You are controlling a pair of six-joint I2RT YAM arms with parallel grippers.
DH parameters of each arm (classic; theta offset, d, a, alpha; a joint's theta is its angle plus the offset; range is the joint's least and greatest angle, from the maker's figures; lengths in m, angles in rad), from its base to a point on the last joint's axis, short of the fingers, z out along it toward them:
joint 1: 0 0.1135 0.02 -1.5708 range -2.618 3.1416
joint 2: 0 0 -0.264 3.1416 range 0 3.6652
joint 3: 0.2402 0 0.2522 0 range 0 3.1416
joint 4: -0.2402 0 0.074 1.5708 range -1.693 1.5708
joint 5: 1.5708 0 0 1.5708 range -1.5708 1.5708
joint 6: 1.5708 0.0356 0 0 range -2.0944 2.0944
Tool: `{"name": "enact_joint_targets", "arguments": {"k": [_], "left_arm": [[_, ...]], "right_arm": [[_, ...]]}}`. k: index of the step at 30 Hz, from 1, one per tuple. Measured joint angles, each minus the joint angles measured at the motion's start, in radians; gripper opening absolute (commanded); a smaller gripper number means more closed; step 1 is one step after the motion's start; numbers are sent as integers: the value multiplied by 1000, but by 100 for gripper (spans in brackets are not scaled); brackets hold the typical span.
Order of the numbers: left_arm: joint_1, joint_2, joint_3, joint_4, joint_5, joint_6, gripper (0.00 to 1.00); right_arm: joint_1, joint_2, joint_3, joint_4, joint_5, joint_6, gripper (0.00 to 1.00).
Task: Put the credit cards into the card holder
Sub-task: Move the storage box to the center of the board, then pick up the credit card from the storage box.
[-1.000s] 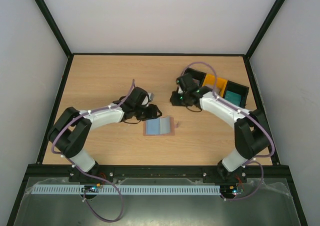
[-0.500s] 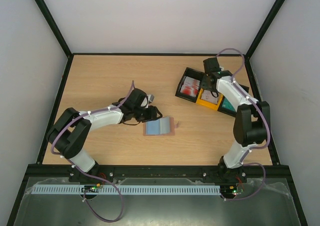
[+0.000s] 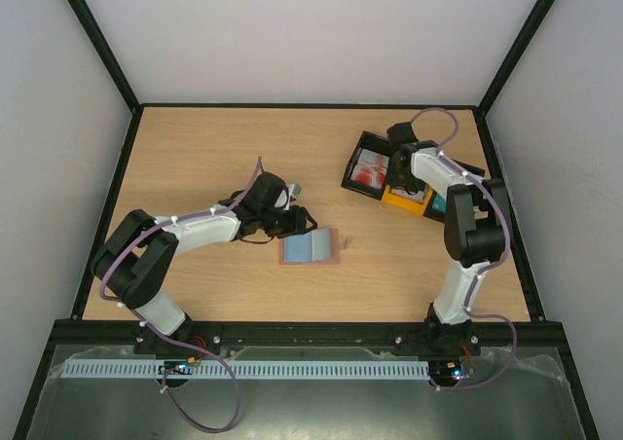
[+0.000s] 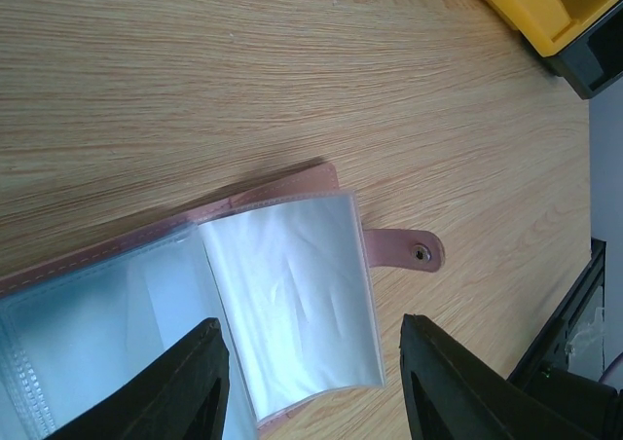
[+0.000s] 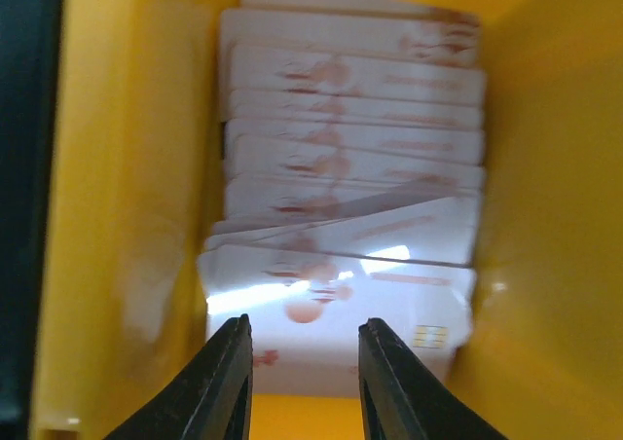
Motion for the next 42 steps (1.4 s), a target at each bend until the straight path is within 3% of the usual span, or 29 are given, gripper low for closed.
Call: {"name": "enact_joint_targets", "arguments": {"k": [12,19,25,30,35,42], "left_arm": [[0,0,-31,0,-3,0,50],[0,0,-33,0,-13,0,50],[0,-2,-33,-2,-18,0,50],[0,-3,-25,-2,-18,-10,50],[0,37,52,26,-19,-58,50],[0,184,169,149,-27,-191,49]], "right_arm": [[41,42,46,16,-162,-47,31],[88,153,207,5,-244,-106,37],[115,248,371,-39,-286,-274,38],[68,254,436,-127,-294,-465,37],[18,303,581,-226,-286,-653,45],[6,377,623,-288,-317,-775,53]]}}
